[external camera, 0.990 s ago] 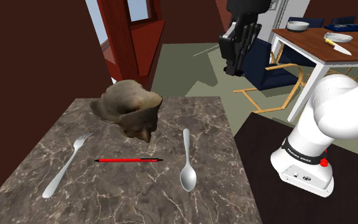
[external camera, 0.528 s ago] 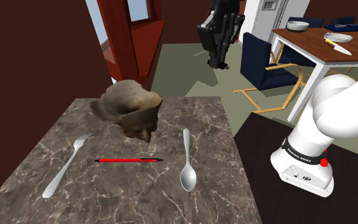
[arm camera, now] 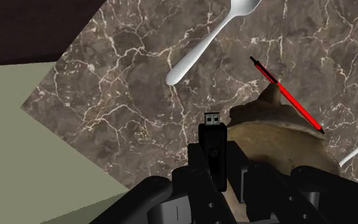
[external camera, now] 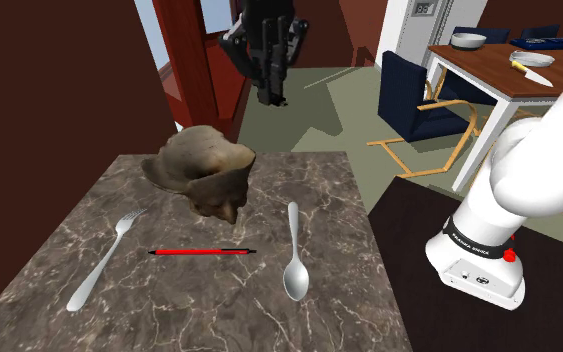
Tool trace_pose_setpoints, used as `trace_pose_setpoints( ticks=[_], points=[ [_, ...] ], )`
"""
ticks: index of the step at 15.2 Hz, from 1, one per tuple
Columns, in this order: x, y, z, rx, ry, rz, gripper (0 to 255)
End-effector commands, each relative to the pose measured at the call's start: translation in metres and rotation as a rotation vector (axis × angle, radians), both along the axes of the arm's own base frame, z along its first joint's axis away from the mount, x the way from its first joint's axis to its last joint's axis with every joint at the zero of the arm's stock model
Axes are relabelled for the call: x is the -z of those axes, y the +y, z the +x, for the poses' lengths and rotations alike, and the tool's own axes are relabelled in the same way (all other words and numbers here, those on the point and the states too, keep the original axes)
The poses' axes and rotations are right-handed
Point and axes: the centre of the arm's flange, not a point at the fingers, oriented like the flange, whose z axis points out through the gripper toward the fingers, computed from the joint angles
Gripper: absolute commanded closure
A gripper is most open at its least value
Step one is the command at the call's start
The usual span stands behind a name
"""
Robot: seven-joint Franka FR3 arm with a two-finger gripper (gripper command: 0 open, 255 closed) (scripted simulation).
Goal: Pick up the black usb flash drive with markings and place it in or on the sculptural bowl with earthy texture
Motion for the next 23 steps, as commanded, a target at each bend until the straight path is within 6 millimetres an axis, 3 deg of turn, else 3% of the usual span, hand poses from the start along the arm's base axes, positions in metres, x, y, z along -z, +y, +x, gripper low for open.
trace_pose_setpoints(
  ticks=[1, 10, 23],
  points=[
    [-0.001, 0.015, 0.021, 0.001, 0.000, 0.001, 255],
    [-0.006, 0.086, 0.112, 0.001, 0.000, 0.001, 255],
    [0.063, 0.086, 0.112, 0.001, 0.000, 0.001, 255]
  ],
)
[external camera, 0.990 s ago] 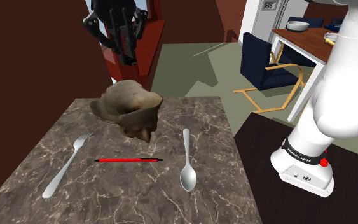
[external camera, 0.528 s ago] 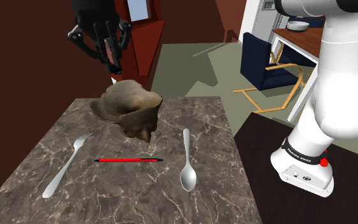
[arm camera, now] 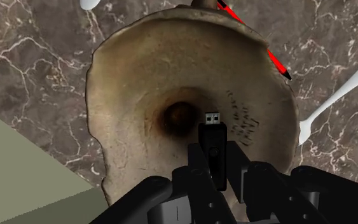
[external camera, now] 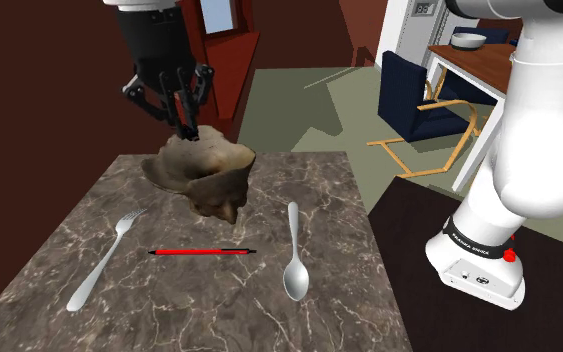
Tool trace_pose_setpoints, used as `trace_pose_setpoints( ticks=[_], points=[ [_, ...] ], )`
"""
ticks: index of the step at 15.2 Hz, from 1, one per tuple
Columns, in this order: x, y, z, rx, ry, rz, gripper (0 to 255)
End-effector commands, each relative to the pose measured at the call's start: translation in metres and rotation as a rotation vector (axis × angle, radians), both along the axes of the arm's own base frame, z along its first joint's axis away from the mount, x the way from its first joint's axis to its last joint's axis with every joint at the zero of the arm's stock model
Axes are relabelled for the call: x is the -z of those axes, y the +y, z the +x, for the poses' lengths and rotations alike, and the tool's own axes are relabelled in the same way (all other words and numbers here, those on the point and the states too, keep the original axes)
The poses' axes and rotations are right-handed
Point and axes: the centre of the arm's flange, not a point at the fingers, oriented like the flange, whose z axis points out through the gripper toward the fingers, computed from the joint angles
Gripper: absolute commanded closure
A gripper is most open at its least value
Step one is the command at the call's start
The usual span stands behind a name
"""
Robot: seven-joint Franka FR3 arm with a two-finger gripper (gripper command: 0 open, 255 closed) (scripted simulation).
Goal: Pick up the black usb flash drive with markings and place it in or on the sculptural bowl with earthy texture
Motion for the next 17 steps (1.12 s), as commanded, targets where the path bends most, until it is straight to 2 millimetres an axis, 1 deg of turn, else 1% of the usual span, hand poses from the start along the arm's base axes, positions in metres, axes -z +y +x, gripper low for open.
trace_pose_setpoints(
  ticks=[1, 2, 10, 11, 16, 17],
  points=[
    [0.010, 0.000, 0.000, 0.000, 0.000, 0.000, 255],
    [0.018, 0.000, 0.000, 0.000, 0.000, 0.000, 255],
    [0.018, 0.000, 0.000, 0.000, 0.000, 0.000, 255],
    [0.018, 0.000, 0.000, 0.000, 0.000, 0.000, 0],
    [0.018, 0.000, 0.000, 0.000, 0.000, 0.000, 0],
    [0.004, 0.000, 0.000, 0.000, 0.000, 0.000, 0]
  ],
)
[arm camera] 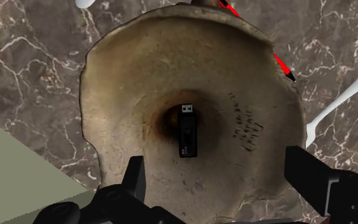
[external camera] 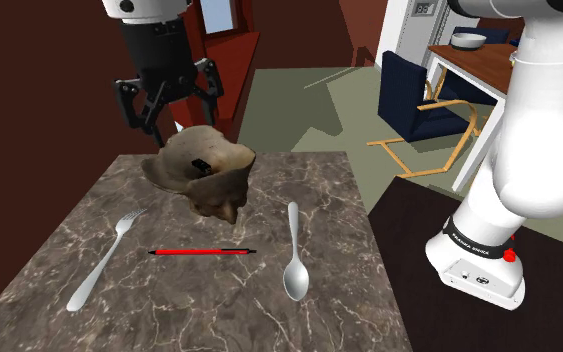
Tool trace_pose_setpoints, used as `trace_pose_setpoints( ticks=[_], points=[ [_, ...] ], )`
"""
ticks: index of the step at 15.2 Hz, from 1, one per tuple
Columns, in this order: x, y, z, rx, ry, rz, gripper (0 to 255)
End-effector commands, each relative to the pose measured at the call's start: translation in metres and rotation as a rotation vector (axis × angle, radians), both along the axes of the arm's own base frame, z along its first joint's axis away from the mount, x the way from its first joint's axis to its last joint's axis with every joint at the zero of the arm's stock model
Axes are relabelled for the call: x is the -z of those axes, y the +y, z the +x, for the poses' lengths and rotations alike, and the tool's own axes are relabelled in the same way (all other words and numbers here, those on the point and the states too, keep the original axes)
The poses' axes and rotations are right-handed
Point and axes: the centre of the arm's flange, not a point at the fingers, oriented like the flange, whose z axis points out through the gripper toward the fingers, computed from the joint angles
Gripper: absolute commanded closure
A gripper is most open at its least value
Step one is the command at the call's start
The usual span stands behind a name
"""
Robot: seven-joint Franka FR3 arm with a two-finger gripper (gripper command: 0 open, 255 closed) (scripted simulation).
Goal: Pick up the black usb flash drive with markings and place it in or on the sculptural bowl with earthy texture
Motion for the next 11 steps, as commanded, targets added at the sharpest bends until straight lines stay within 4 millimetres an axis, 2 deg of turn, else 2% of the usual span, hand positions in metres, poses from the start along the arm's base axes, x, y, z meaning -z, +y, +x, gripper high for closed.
trace_pose_setpoints(
  ticks=[1, 3, 11],
  points=[
    [-0.021, -0.001, 0.000, 0.000, 0.000, 0.000, 0],
    [-0.044, -0.001, 0.000, 0.000, 0.000, 0.000, 0],
    [-0.044, -0.001, 0.000, 0.000, 0.000, 0.000, 0]
  ],
)
